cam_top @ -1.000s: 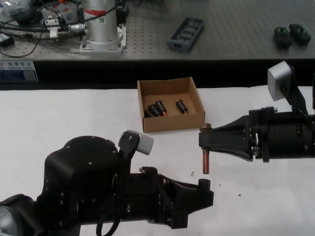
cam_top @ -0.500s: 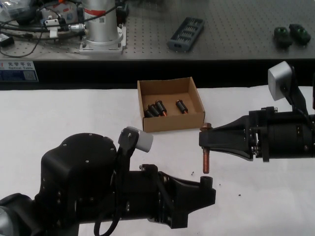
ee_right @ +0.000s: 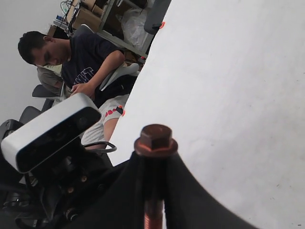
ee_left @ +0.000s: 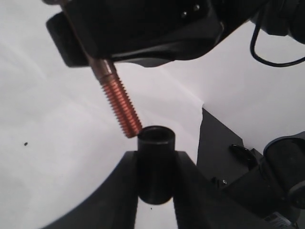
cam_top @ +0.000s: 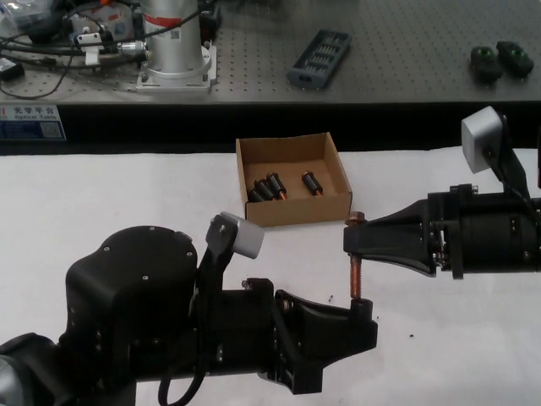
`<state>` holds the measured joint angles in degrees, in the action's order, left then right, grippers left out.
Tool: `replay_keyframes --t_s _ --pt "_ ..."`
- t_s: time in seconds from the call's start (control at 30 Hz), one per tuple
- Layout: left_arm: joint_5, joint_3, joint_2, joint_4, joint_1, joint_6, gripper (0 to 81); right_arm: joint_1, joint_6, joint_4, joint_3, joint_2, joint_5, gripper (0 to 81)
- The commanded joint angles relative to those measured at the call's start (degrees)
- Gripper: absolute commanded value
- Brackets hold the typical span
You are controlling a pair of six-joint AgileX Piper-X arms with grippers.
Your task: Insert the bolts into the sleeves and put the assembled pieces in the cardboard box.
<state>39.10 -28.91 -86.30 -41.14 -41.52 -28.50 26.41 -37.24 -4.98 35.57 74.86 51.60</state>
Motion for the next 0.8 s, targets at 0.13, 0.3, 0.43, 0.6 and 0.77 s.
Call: replay_keyframes --t_s 0.13,0.3,0.43,0.6,0.77 --pt "-1.53 -0.7 0.8 -1.44 0.18 -1.6 5.7 -0.26 0.87 -0.06 0.01 -0.71 0.5 3.8" --pt "-1.53 -0.7 0.8 0.79 0.18 -1.59 4.1 -0.26 0.87 -0.06 0.01 -0.71 0.5 3.8" --pt "-1.53 -0.7 0.8 0.79 0.18 -2.64 4.1 -0.26 0.87 -0.06 0.01 -0.71 0.5 3.8" --pt "-2.42 -0.7 0.8 0.79 0.18 -4.08 4.1 -0.26 0.87 -0.06 0.01 -0.71 0.5 3.8" --pt "-2.8 -0.7 0.8 0.26 0.18 -4.22 4.1 -0.26 0.87 -0.06 0.01 -0.71 0.5 3.8"
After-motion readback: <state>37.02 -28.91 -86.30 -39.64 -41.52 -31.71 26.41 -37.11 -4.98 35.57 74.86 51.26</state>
